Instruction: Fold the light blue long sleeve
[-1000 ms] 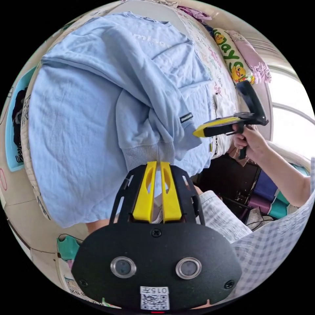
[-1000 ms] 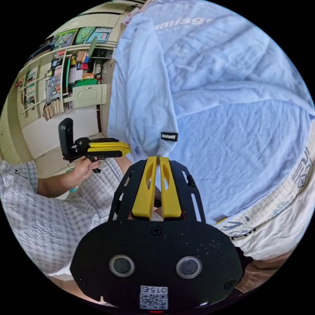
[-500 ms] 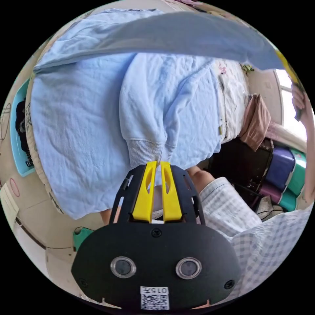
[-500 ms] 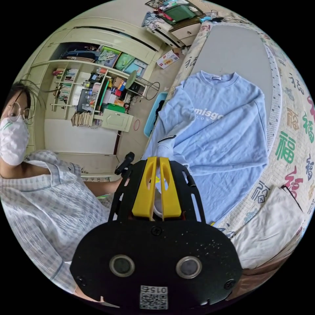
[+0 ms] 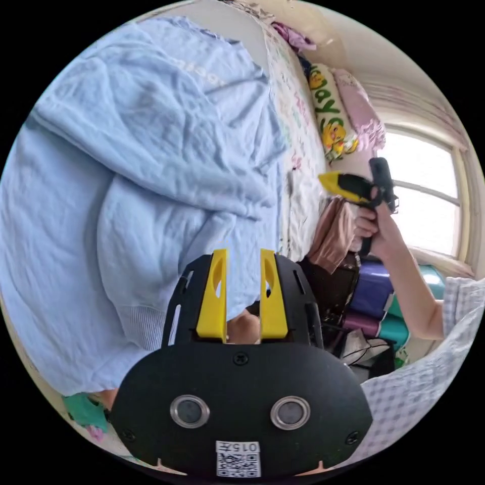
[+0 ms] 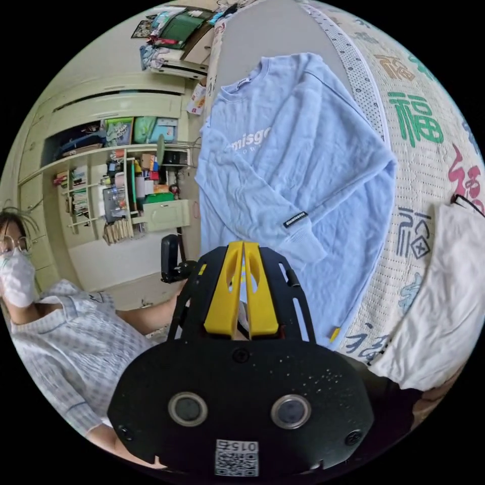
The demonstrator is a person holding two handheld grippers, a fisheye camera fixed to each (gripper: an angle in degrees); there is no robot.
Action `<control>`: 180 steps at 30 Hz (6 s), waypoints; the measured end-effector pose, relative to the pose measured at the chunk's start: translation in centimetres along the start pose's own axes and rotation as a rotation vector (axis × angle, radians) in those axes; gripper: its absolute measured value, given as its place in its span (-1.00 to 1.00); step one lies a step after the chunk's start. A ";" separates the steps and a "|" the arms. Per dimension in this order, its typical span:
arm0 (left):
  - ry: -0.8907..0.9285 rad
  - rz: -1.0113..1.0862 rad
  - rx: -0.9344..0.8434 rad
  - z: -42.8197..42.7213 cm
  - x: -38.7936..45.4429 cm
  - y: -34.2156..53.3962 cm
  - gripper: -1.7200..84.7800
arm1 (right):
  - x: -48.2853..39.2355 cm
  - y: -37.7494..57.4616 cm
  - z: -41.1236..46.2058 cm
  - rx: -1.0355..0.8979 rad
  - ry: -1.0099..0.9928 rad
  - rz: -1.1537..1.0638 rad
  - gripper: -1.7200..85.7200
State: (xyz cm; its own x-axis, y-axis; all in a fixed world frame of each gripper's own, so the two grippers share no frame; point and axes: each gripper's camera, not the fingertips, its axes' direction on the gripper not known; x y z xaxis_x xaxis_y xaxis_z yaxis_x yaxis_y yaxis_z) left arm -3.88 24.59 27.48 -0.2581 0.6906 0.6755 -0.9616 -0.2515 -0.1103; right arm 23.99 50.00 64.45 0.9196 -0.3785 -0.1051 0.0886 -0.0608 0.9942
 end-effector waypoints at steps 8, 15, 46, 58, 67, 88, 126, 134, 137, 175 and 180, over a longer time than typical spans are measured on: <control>0.111 -0.018 0.186 -5.4 -2.3 1.4 -0.78 | -3.5 -2.1 4.9 -0.124 0.132 -0.154 -0.94; -0.029 -0.084 0.176 -6.6 -5.6 0.9 -0.80 | -0.5 -1.8 10.7 -0.122 -0.026 0.010 -0.82; 0.035 -0.175 0.196 -7.0 -12.5 -1.3 -0.95 | 8.9 4.3 3.7 0.099 0.055 0.136 -0.93; -0.081 -0.153 0.173 -4.1 -11.7 -4.8 -0.94 | 14.7 9.1 9.6 0.056 0.013 0.310 -0.96; -0.261 -0.039 0.015 0.0 -8.4 -6.9 -0.96 | 14.2 5.2 15.5 0.035 0.220 0.207 -0.97; -0.561 0.027 0.438 -14.1 -10.5 -11.9 -0.88 | 10.9 -2.0 17.9 0.159 0.819 -0.078 -0.83; -0.096 0.144 0.227 -9.6 -18.3 1.6 -0.96 | -0.7 6.5 9.9 0.052 0.512 -0.373 -0.98; -0.310 -0.085 -0.238 5.1 -23.5 11.9 -0.93 | 8.4 17.4 23.1 -0.312 0.560 -0.042 -0.93; -0.357 -0.027 -0.253 3.8 -23.1 11.7 -0.90 | 8.5 16.5 20.7 -0.286 0.507 0.033 -0.86; -0.240 -0.142 0.265 -9.7 -25.2 -4.8 -0.84 | -0.1 -8.7 -14.5 0.235 0.401 0.176 -0.81; -0.129 -0.243 0.181 -5.1 -24.4 3.3 -0.80 | -2.7 0.6 -7.6 0.065 0.201 0.222 -0.77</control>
State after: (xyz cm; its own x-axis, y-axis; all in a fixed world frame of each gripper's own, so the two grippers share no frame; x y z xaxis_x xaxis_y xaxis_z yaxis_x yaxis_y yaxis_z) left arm -1.28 10.35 6.97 0.0019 0.6563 0.7545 -0.9584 -0.2141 0.1887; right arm 24.50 57.96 65.54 0.9715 -0.1996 0.1280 -0.1421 -0.0579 0.9882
